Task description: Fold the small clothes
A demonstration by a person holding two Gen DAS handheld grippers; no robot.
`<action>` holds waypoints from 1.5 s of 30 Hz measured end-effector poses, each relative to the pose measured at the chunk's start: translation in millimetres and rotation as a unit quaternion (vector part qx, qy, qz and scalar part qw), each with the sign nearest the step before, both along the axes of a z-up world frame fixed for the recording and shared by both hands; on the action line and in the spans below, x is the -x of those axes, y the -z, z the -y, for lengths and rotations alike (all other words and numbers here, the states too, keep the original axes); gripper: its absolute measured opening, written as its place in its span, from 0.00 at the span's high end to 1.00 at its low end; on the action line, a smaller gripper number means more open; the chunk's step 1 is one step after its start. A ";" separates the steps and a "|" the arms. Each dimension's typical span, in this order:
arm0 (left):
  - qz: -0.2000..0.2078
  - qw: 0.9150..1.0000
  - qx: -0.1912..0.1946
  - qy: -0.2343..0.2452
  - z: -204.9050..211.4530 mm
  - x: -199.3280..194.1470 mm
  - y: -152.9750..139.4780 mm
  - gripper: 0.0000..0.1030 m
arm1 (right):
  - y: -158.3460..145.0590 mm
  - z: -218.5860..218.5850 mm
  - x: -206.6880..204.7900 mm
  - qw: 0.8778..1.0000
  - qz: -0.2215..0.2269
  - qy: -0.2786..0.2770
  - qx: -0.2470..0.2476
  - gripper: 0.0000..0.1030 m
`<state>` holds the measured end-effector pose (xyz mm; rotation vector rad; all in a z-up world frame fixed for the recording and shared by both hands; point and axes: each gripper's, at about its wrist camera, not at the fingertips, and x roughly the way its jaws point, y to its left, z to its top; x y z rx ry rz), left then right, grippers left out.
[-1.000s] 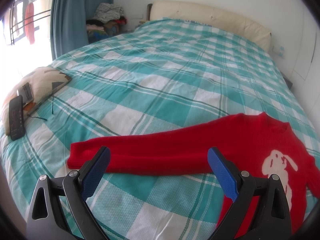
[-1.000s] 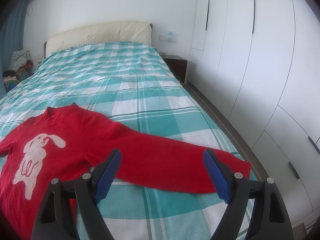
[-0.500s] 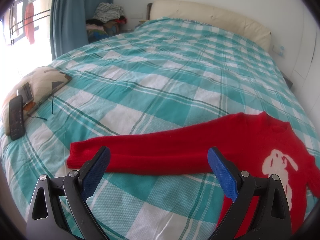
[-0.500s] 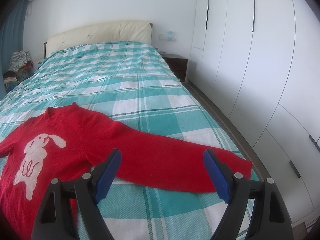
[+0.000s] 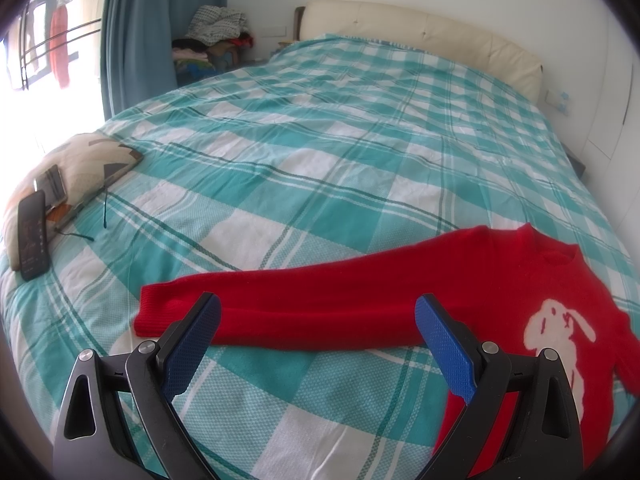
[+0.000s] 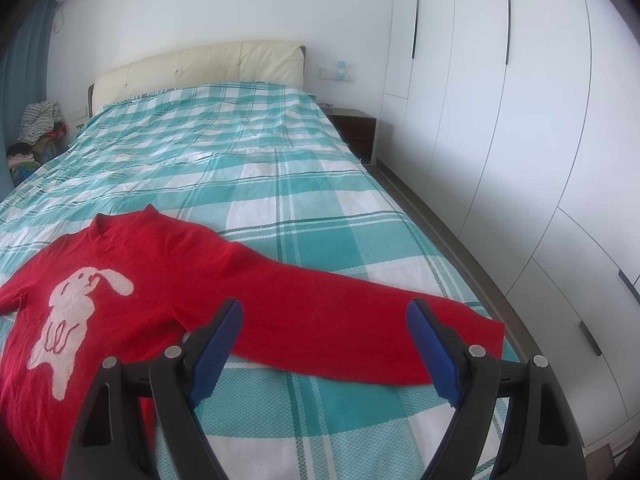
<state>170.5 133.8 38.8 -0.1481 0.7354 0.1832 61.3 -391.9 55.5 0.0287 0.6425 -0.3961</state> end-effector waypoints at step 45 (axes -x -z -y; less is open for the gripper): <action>-0.019 0.999 0.034 -0.004 -8.1 1.1 5.0 0.05 | 141.9 196.9 118.9 0.731 0.207 0.233 -0.608 0.60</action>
